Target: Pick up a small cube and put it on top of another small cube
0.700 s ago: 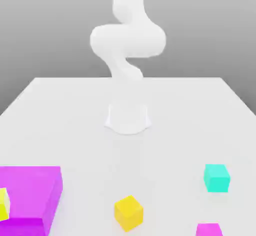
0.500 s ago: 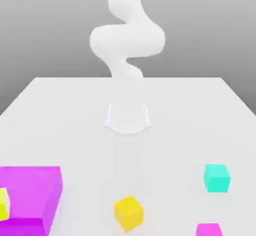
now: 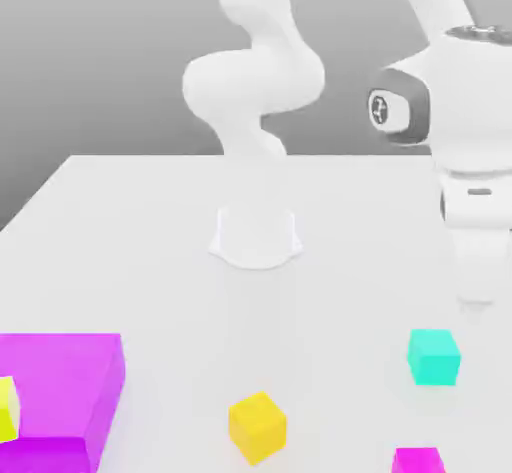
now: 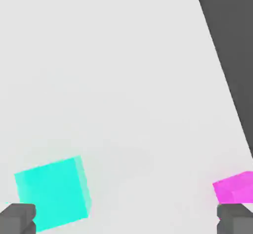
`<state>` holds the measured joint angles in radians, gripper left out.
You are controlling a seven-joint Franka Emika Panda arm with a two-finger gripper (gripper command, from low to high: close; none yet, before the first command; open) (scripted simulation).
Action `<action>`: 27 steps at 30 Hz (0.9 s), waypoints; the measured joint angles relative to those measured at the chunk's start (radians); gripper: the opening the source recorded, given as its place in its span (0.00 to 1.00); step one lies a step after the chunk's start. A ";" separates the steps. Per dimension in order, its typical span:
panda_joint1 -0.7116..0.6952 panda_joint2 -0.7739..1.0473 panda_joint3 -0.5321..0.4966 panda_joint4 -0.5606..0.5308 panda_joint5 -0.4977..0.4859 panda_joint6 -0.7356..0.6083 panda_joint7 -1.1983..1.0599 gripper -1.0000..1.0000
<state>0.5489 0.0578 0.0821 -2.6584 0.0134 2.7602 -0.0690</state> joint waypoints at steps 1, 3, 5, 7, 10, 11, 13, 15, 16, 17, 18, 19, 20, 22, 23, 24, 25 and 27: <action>0.007 0.036 0.000 -0.009 -0.024 0.022 -0.009 0.50; 0.019 0.107 -0.012 -0.007 -0.053 0.076 -0.008 0.50; 0.031 0.180 -0.027 0.003 -0.072 0.135 0.001 0.50; 0.042 0.251 -0.041 0.014 -0.081 0.193 0.007 0.00; 0.042 0.251 -0.040 0.014 -0.081 0.192 0.008 0.00; 0.042 0.251 -0.040 0.014 -0.082 0.191 0.008 0.00; 0.045 0.269 -0.044 0.017 -0.085 0.205 0.011 0.00; 0.043 0.237 -0.040 0.012 -0.083 0.179 0.009 0.00; 0.039 0.207 -0.035 0.006 -0.077 0.155 0.004 0.00; 0.035 0.174 -0.029 0.001 -0.070 0.128 -0.002 0.00; 0.032 0.139 -0.024 -0.006 -0.061 0.100 -0.008 0.00; 0.029 0.104 -0.019 -0.012 -0.051 0.071 -0.015 0.00; 0.024 0.072 -0.020 -0.016 -0.042 0.042 -0.023 0.00; -0.033 0.042 -0.066 -0.002 -0.028 -0.001 -0.049 0.00; -0.074 0.032 -0.094 0.009 -0.022 -0.021 -0.063 0.00; -0.122 0.023 -0.123 0.020 -0.018 -0.041 -0.076 0.00; -0.172 0.015 -0.148 0.031 -0.014 -0.061 -0.089 0.00; -0.269 -0.001 -0.194 0.054 -0.009 -0.100 -0.114 0.00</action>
<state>0.2803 0.0565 -0.1121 -2.6044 0.0047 2.6601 -0.1826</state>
